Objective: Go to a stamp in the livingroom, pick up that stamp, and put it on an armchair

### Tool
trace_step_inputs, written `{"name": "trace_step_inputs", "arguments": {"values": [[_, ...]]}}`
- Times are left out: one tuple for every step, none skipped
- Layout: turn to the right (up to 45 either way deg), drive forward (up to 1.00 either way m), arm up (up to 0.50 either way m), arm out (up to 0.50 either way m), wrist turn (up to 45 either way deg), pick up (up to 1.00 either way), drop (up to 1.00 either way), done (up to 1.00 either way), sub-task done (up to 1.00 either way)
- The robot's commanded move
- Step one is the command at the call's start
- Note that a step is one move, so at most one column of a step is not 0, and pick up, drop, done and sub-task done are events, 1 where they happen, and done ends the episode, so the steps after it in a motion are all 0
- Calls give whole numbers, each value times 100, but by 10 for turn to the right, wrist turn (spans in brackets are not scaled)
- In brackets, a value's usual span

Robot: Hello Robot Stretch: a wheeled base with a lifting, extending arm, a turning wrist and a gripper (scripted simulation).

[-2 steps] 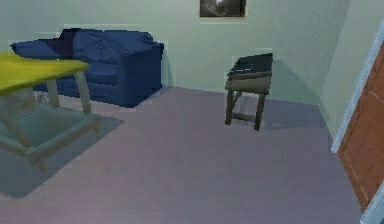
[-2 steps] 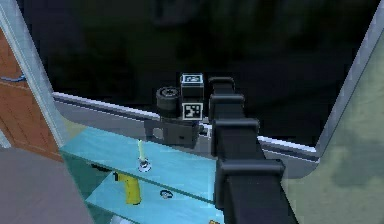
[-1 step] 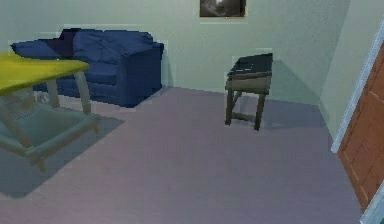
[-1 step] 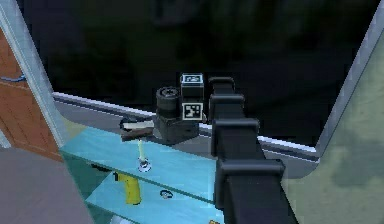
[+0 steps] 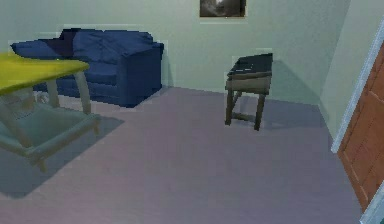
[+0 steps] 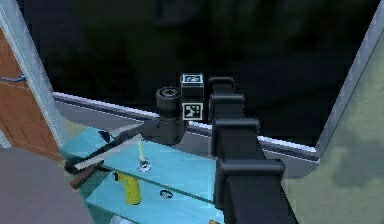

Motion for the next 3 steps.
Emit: {"name": "trace_step_inputs", "arguments": {"values": [[0,0,0,0,-450,0,0,0,0],[0,0,0,0,-90,0,0,0,0],[0,0,0,-18,0,0,0,0,0]]}}
